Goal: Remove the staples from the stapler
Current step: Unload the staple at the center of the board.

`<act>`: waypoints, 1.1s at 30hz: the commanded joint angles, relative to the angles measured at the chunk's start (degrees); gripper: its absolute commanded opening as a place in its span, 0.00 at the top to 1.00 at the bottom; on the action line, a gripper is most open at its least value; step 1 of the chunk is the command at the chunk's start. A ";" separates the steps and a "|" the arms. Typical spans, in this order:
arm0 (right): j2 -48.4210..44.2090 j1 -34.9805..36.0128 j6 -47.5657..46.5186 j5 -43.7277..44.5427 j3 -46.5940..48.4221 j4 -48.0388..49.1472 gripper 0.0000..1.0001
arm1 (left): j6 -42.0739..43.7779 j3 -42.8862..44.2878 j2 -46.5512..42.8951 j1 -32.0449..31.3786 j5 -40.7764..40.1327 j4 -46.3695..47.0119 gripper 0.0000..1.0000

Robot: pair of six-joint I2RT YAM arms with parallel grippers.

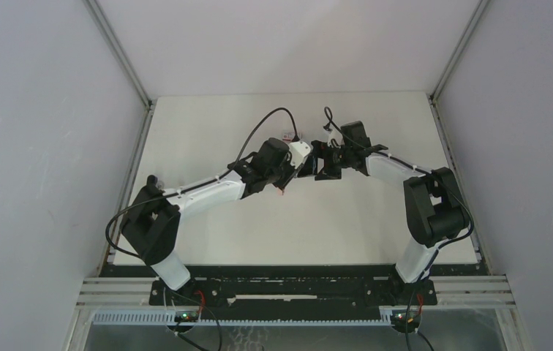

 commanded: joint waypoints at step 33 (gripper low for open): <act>-2.07 2.79 -3.74 -0.07 0.10 0.94 0.11 | -2.70 5.43 -0.34 2.24 5.92 -1.24 1.00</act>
